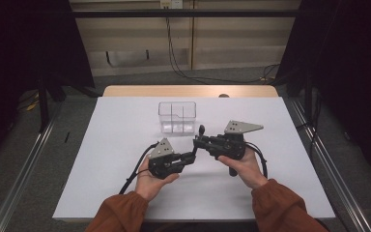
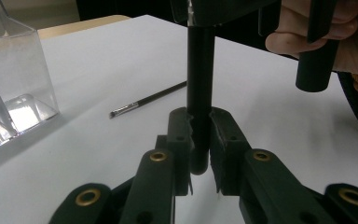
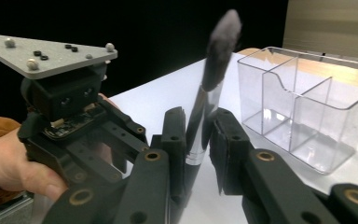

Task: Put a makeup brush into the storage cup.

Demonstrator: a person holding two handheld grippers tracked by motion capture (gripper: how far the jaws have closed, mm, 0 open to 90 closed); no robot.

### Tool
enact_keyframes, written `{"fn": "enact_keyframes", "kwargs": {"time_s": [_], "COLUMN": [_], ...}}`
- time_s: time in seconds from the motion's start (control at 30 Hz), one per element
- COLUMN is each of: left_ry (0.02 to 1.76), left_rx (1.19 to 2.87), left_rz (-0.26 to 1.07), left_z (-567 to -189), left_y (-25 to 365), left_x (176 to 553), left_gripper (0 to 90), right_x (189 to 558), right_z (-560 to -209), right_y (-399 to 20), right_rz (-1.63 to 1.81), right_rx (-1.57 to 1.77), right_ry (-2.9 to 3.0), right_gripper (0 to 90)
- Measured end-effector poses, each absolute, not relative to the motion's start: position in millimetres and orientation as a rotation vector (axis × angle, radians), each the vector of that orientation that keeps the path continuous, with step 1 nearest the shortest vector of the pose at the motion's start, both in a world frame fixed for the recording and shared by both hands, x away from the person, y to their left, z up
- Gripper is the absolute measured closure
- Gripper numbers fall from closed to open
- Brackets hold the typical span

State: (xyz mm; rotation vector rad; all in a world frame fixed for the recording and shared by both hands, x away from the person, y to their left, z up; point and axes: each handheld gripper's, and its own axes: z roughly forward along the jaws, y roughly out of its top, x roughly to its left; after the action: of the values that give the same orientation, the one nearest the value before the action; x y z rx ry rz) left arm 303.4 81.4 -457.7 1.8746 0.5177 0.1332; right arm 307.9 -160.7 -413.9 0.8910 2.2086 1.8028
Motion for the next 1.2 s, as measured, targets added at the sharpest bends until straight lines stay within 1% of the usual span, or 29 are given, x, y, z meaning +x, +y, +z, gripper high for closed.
{"fn": "enact_keyframes", "kwargs": {"time_s": [0.2, 0.67, 1.03, 1.13, 1.2], "left_ry": [0.514, 0.52, 0.546, 0.559, 0.564], "left_rx": [1.871, 1.853, 1.85, 1.843, 1.846], "left_rz": [0.131, 0.116, 0.123, 0.126, 0.126], "left_z": [-458.9, -458.9, -458.1, -457.6, -457.0], "left_y": [80.8, 80.4, 82.4, 83.0, 83.7], "left_x": [303.0, 302.2, 303.0, 303.1, 303.2], "left_gripper": [78.6, 68.8, 54.9, 49.2, 47.1], "right_x": [307.4, 307.2, 307.3, 307.1, 307.2], "right_z": [-414.0, -412.8, -411.1, -410.9, -410.8], "right_y": [-159.0, -161.1, -165.2, -165.7, -166.3], "right_rz": [1.818, 1.842, 1.84, 1.839, 1.839], "right_rx": [0.887, 0.867, 0.866, 0.865, 0.861], "right_ry": [2.23, 2.23, 2.217, 2.215, 2.214], "right_gripper": [79.8, 80.0, 80.0, 80.0, 80.0]}}
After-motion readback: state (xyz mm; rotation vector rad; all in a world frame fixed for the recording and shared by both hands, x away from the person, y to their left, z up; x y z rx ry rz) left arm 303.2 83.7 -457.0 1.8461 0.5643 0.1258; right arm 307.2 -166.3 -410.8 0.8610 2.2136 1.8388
